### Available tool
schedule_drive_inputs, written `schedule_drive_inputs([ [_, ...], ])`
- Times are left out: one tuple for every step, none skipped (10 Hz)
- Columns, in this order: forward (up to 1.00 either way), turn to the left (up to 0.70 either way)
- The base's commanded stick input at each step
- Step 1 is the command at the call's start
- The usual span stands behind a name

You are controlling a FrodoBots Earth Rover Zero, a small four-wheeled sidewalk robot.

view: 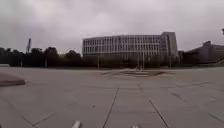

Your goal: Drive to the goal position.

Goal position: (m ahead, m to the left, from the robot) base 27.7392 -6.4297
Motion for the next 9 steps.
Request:
schedule_drive_inputs([
  [0.7,0.0],
  [0.7,0.0],
  [0.7,0.0],
  [0.7,0.0],
  [0.7,0.0],
  [0.7,0.0],
  [0.7,0.0],
  [0.7,0.0],
  [0.7,0.0],
])
